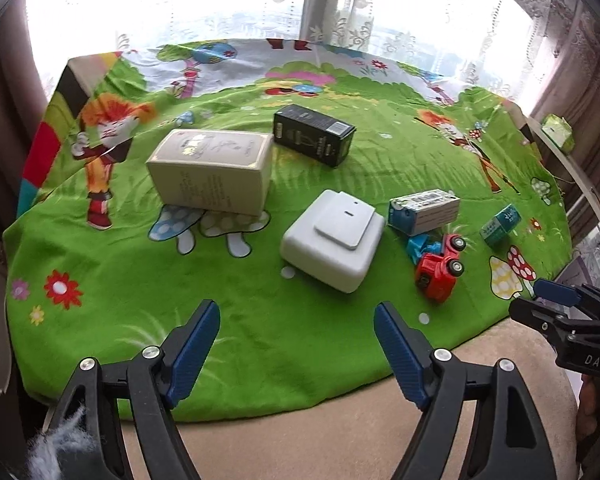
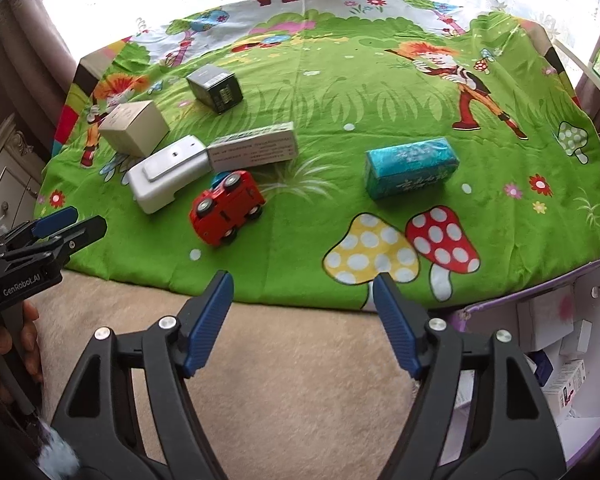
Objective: Organize rigid objects
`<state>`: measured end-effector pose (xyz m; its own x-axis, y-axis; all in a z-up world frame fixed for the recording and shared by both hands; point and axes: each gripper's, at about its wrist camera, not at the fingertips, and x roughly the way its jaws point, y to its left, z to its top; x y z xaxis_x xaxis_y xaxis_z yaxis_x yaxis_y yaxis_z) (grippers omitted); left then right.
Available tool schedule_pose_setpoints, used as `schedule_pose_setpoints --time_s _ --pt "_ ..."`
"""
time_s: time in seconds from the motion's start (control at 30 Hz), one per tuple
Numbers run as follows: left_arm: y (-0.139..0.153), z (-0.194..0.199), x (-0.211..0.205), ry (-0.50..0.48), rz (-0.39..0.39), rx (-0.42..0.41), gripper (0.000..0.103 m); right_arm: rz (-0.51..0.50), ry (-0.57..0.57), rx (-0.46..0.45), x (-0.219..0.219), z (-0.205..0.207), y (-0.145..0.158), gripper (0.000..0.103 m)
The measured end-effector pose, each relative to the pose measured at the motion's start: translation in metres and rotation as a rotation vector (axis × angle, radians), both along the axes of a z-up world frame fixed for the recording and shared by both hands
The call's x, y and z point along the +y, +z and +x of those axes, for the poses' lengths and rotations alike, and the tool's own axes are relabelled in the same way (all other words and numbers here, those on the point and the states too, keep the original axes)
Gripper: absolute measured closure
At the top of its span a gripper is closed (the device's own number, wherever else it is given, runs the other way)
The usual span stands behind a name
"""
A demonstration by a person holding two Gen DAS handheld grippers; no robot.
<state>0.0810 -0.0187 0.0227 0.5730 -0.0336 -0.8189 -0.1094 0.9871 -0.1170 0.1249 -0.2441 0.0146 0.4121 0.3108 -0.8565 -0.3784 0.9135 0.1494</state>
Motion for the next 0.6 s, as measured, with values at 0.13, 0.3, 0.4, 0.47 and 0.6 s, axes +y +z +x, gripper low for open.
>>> schedule_pose_setpoints --time_s 0.13,0.3,0.4,0.47,0.6 --pt "0.0 0.018 -0.008 -0.073 0.004 -0.001 0.02 -0.019 -0.04 -0.018 -0.011 0.014 0.001 0.025" --pt "-0.006 0.042 -0.016 -0.152 0.035 0.021 0.019 -0.064 -0.068 -0.048 -0.026 0.04 -0.001 0.017" --pt "-0.01 0.051 -0.019 -0.18 0.044 0.03 0.019 -0.096 -0.059 -0.068 -0.031 0.055 -0.004 0.014" --pt "-0.013 0.056 -0.02 -0.187 0.056 0.037 0.019 -0.118 -0.048 -0.073 -0.033 0.065 -0.006 0.013" --pt "-0.021 0.066 -0.024 -0.217 0.063 0.062 0.019 -0.132 -0.008 -0.073 -0.031 0.081 -0.012 0.012"
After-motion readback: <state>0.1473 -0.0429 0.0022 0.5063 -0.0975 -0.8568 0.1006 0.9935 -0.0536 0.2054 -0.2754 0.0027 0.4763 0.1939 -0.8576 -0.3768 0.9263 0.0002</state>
